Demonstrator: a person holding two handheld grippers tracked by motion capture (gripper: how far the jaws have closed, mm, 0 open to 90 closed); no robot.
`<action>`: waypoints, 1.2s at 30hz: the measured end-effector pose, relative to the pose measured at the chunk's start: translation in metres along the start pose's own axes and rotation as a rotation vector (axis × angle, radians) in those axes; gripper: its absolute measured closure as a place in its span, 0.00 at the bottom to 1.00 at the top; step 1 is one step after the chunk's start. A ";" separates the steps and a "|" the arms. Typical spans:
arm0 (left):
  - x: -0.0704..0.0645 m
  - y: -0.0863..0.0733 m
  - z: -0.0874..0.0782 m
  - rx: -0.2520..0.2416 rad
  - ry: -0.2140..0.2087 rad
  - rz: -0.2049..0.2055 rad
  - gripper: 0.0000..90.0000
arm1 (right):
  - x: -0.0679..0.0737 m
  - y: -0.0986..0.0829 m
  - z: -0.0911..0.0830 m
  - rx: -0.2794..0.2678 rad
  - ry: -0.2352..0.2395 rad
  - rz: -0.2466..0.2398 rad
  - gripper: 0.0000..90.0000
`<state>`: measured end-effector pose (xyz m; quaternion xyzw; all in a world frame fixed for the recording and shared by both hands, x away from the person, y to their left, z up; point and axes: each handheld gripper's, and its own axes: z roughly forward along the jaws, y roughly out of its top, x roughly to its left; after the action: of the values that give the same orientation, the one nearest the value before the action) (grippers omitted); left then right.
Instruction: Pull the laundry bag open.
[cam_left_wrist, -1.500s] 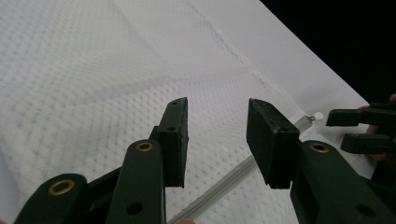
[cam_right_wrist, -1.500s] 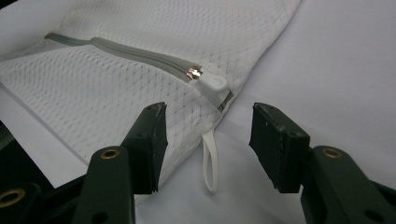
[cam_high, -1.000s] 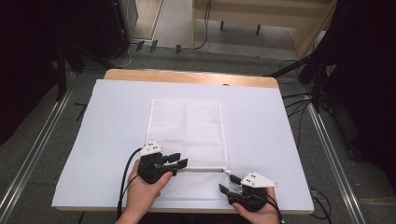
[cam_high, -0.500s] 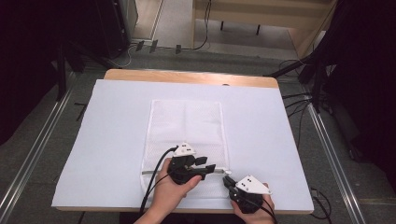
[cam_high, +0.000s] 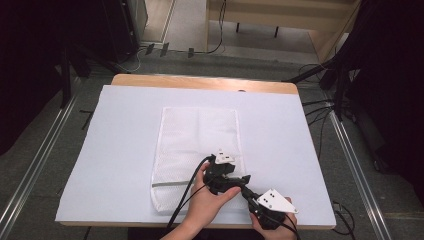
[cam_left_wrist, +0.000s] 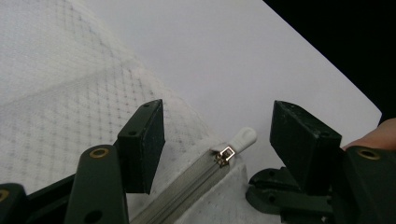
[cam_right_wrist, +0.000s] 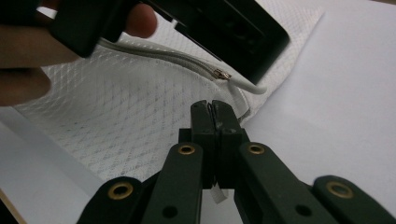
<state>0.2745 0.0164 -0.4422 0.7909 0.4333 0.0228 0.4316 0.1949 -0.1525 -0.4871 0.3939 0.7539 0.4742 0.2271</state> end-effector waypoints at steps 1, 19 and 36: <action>-0.002 0.001 0.001 0.008 0.014 0.005 0.40 | 0.000 0.000 0.000 -0.004 0.004 -0.002 1.00; 0.010 0.003 -0.013 0.070 -0.031 -0.015 0.80 | 0.001 0.002 -0.003 -0.007 0.008 -0.008 1.00; 0.005 0.003 0.002 0.043 0.012 -0.035 0.58 | 0.004 0.001 -0.002 0.009 0.007 -0.020 1.00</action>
<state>0.2803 0.0179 -0.4430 0.7921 0.4502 0.0106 0.4120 0.1919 -0.1503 -0.4853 0.3859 0.7606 0.4700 0.2274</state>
